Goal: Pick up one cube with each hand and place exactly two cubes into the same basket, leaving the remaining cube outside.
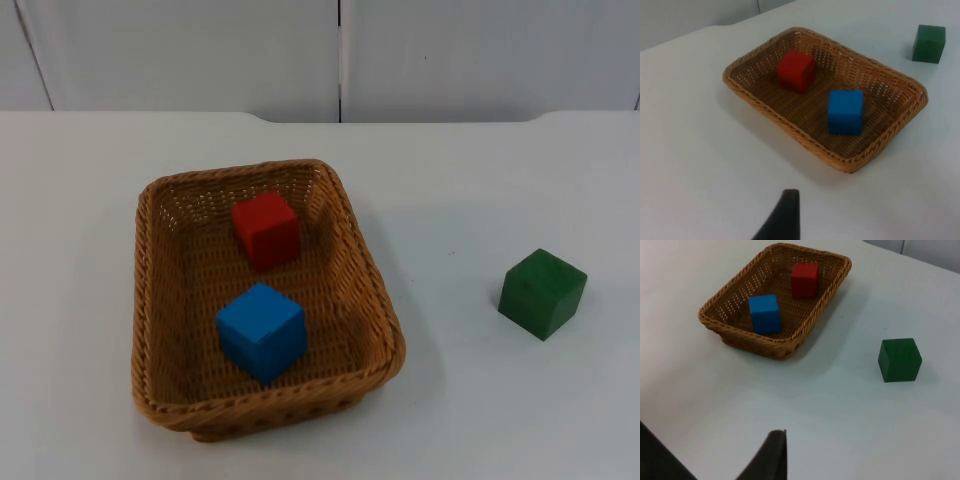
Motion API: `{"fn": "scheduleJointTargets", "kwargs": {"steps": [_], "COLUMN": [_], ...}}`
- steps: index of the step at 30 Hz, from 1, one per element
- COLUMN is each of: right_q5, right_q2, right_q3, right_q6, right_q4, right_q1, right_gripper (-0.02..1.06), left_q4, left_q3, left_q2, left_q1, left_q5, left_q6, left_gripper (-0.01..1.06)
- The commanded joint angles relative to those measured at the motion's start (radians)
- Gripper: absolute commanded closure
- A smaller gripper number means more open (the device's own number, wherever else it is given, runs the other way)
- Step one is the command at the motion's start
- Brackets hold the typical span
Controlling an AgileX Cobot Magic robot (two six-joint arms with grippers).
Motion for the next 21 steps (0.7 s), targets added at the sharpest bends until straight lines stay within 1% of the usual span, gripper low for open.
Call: {"fn": "scheduleJointTargets", "kwargs": {"steps": [1,4,6,21], "right_q5": [-0.003,-0.003,-0.003,-0.003], "right_q2": [-0.004,-0.004,-0.004,-0.004], "right_q3": [0.007,0.007,0.007,0.007], "right_q6": [0.000,0.000,0.000,0.000], "right_q4": [-0.005,-0.005,-0.005,-0.005], "right_q1": [-0.003,-0.003,-0.003,-0.003], "right_gripper": [-0.01,-0.01,-0.01,-0.01], "left_q4": [-0.006,-0.006,-0.006,-0.006], "left_q3": [0.005,0.005,0.005,0.005], "left_q2": [-0.004,-0.004,-0.004,-0.004], "left_q1": [-0.002,-0.002,-0.002,-0.002], "left_q5": [-0.011,-0.011,-0.011,-0.011], "left_q6": [-0.006,-0.006,-0.006,-0.006], "left_gripper": [0.10,0.08,0.01,0.00]}}
